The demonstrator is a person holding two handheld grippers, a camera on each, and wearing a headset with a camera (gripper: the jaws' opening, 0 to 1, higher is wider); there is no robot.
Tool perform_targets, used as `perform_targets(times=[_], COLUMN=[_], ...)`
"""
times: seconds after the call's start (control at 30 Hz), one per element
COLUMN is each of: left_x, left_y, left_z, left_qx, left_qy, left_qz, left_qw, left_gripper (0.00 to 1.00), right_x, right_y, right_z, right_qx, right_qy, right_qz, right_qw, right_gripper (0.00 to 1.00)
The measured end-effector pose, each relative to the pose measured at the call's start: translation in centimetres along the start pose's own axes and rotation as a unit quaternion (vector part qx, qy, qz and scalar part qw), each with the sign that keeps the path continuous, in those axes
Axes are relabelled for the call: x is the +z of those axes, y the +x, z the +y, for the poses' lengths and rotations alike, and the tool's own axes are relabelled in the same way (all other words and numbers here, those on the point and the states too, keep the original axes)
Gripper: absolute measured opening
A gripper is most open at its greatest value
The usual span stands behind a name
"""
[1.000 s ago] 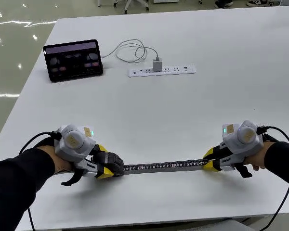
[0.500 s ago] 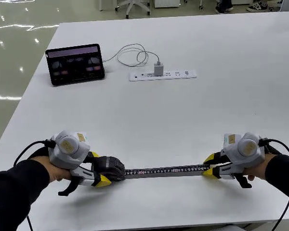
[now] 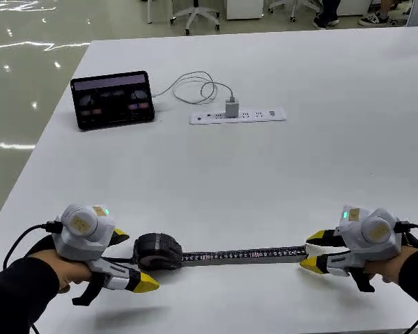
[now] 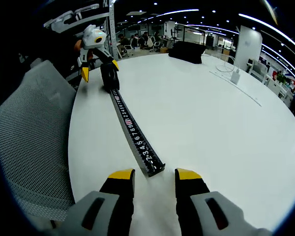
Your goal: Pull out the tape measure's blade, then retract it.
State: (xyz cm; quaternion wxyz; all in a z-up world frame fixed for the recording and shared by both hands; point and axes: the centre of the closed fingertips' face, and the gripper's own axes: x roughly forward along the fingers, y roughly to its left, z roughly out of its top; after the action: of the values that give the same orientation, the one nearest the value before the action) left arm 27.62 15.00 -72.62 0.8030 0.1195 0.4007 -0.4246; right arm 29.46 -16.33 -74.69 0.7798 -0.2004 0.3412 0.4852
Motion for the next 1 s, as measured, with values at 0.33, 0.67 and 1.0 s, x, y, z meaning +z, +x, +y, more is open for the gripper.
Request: perform_targets(times=[0.33,0.67,1.0], left_x=[1.4,0.6,-0.2], left_y=[-1.2,-3.1,-4.3], left_z=[0.9,0.7,0.2], left_qx=[0.051,0.079,0.104], left_qy=[-0.035,-0.065,-0.073], left_qz=[-0.078,-0.096,-0.1], left_qw=[0.995,0.9901,0.987], left_gripper=[1.0,1.0,1.0], right_x=[-1.2,-1.2,-1.7], right_y=[-1.4,-2.7,-3.6], right_z=[0.5,0.7,1.3], right_qx=[-0.029,-0.05,-0.072], right_qy=[0.043,0.049,0.06], right_qz=[-0.006,-0.015,-0.011], right_qw=[0.9986,0.9975,0.9955], right_gripper=[0.41,0.47,0.64])
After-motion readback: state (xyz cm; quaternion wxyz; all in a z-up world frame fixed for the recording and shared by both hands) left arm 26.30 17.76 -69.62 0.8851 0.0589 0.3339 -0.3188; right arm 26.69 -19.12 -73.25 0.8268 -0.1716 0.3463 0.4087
